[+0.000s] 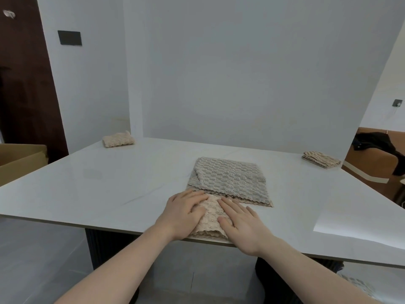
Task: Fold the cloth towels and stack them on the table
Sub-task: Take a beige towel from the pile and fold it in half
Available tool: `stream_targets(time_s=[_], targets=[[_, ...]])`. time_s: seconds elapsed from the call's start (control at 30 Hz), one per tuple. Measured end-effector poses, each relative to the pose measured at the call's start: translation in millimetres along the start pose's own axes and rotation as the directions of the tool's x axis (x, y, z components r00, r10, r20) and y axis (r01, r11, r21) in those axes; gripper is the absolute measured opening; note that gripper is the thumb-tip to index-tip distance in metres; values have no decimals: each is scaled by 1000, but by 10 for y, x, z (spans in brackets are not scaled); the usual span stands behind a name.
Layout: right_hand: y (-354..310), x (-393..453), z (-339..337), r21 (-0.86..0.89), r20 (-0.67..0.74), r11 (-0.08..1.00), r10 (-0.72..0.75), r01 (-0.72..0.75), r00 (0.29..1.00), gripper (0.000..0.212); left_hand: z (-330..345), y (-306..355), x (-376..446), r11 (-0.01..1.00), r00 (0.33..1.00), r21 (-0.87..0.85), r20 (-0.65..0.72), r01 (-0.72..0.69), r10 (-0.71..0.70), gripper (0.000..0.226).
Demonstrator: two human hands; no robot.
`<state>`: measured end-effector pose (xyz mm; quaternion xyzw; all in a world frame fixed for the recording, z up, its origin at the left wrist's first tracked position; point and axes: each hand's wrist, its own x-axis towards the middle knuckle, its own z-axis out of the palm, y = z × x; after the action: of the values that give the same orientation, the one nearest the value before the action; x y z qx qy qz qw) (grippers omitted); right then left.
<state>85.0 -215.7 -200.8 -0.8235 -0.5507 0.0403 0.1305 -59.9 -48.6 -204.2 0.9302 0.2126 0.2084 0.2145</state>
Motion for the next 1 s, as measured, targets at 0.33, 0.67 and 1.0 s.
stream_targets(time_s=[0.33, 0.67, 1.0], targets=[[-21, -25, -12, 13, 68, 999, 52, -53, 996, 66, -77, 19, -148, 950, 951, 298, 258, 92, -173, 69], [8, -147, -9, 169, -140, 984, 81, -57, 987, 72, -144, -33, -257, 946, 947, 206, 153, 249, -282, 64], [-25, -71, 24, 63, -40, 988, 141, -139, 989, 78, -81, -25, -254, 936, 958, 244, 75, 253, -278, 68]])
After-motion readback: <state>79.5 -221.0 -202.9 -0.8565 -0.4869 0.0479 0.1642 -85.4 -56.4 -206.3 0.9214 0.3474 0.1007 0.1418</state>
